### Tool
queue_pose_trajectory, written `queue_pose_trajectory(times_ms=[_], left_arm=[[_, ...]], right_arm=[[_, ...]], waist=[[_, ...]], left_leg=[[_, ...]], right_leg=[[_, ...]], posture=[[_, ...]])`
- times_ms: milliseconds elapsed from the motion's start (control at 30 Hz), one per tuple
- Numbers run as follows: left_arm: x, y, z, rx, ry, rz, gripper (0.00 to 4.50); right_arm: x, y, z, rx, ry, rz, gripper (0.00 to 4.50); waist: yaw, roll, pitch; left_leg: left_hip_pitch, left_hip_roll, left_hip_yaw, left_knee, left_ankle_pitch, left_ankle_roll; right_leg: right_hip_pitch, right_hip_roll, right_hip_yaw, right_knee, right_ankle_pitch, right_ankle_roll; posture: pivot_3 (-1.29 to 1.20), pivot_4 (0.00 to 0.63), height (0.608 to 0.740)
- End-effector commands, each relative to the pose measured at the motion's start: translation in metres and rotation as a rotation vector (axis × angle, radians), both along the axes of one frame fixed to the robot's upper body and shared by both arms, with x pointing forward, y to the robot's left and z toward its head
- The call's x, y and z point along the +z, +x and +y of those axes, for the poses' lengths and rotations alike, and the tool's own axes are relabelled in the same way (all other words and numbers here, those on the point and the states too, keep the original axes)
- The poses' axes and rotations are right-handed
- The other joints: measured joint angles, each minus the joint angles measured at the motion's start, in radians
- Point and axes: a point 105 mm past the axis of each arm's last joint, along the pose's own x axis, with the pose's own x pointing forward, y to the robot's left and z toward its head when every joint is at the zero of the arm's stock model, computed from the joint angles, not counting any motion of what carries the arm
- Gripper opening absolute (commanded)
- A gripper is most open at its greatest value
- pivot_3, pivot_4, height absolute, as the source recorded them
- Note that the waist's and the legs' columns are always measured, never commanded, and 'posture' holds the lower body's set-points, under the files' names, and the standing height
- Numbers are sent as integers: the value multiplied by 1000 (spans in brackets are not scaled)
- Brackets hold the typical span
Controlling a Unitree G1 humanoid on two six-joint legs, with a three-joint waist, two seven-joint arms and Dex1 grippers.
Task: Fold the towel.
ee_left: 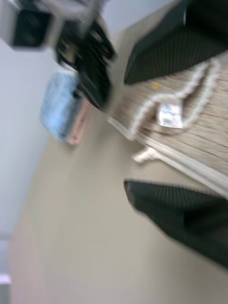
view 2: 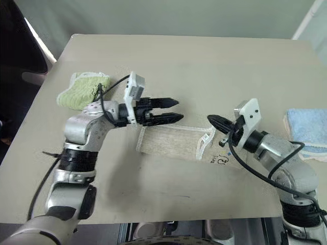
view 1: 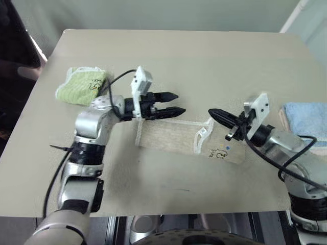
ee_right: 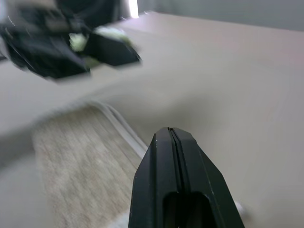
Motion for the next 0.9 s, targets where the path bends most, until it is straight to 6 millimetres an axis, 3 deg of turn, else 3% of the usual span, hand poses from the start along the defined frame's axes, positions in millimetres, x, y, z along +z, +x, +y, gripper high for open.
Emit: queue_pose_trajectory(times_ms=[33, 200, 400, 500, 800, 900], left_arm=[[2, -12, 13, 37, 43, 84, 4472], [3, -25, 41, 129, -28, 284, 4472], [-13, -41, 72, 228, -16, 426, 4472], [-22, -47, 81, 270, -17, 477, 4500], [-34, -58, 88, 306, -31, 573, 4500], [-36, -61, 88, 309, -72, 652, 4500]], right_arm=[[5, -10, 11, 108, -2, 52, 0], [8, -8, 18, 171, -25, 24, 0], [2, -11, 18, 225, -86, 32, 0], [-1, -11, 14, 223, -118, 32, 605], [-6, -10, 11, 218, -136, 36, 3536], [-6, -6, 8, 185, -138, 31, 3536]], waist=[[-2, -1, 0], [3, -1, 0], [-2, -1, 0], [-1, -1, 0], [-4, -1, 0], [-3, -1, 1]], left_leg=[[0, 0, 0, 0, 0, 0], [0, 0, -1, -1, 0, -1], [0, 0, -1, -1, 0, -2], [0, 0, -1, -1, 0, -2], [1, 0, -2, -1, 1, -4], [1, 0, -2, -1, 1, -4]], right_leg=[[0, 0, 0, 0, -2, -4], [0, 0, -1, 1, -4, -6], [-1, 0, -1, 1, -4, -8], [-1, 0, -1, 1, -4, -9], [-2, 1, -1, 3, -2, -11], [-2, 1, -1, 4, -2, -11]], posture=[[0, 150, 733], [0, 150, 733], [0, 150, 733], [0, 150, 733], [0, 150, 733], [0, 150, 733]])
